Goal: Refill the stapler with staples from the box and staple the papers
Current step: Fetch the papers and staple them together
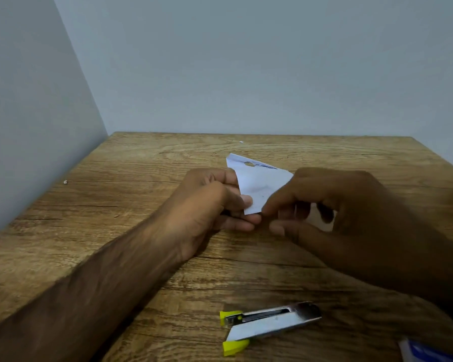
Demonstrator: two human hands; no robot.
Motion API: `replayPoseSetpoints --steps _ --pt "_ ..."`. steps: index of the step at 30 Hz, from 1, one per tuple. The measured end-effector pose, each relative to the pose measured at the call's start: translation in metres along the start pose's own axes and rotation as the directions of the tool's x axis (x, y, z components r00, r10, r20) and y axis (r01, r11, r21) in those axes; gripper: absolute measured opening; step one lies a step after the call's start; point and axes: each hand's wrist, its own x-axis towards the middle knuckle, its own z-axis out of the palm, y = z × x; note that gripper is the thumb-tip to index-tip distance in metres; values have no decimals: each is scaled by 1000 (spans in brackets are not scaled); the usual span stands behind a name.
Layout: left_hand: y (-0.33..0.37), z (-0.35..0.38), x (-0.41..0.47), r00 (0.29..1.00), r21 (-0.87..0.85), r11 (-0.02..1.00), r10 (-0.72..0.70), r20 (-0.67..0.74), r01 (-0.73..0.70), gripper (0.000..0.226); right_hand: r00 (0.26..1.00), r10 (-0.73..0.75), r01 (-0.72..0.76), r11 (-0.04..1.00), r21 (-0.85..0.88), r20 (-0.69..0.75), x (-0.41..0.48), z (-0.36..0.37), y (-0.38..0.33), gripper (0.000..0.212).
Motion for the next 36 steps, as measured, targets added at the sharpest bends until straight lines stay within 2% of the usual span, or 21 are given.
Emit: replayPoseSetpoints --steps 1,2,5,8,11,14,16,18,19,21,23,25,27,36 --pt "0 2 0 1000 13 1000 -10 2 10 24 998 0 -8 993 -117 -68 -1 0 7 20" --pt "0 3 -1 1000 20 1000 -19 -2 19 23 998 10 -21 982 -188 -60 -4 -1 10 23" --pt "1 6 -3 998 20 997 -69 -16 69 25 998 64 -62 969 -239 1 2 11 18 28" --pt "3 8 -6 994 55 992 -111 -12 112 33 995 96 -91 974 -208 15 5 17 21 26" --pt "3 10 -8 997 270 960 -62 -36 70 27 987 143 -123 970 -211 79 6 20 24 28" --pt "2 9 -9 998 467 884 0 -66 31 25 972 184 -151 966 -208 145 6 21 27 31" --pt "1 8 -9 995 665 747 58 -79 9 28 967 197 -165 968 -191 164 5 19 26 29" --pt "-1 5 -7 976 888 460 198 -94 -7 44 963 203 -172 969 -174 176 6 18 26 29" --pt "-1 3 -7 955 942 335 285 -81 -20 53 962 206 -174 969 -174 181 5 17 26 29" --pt "-3 1 -7 922 967 225 386 23 -119 58 958 210 -178 969 -170 197 5 16 27 29" --pt "-5 -1 -5 906 947 167 376 195 -274 41 956 212 -182 971 -155 205 5 15 31 29" --pt "-9 -1 0 885 915 143 347 312 -378 25 956 216 -188 970 -151 199 5 12 37 29" --pt "-12 2 6 878 897 171 345 333 -407 20 952 236 -204 964 -170 197 4 8 46 29" --pt "-14 76 64 866 866 186 302 398 -463 22 917 380 -347 909 -229 118 -16 -33 104 26"
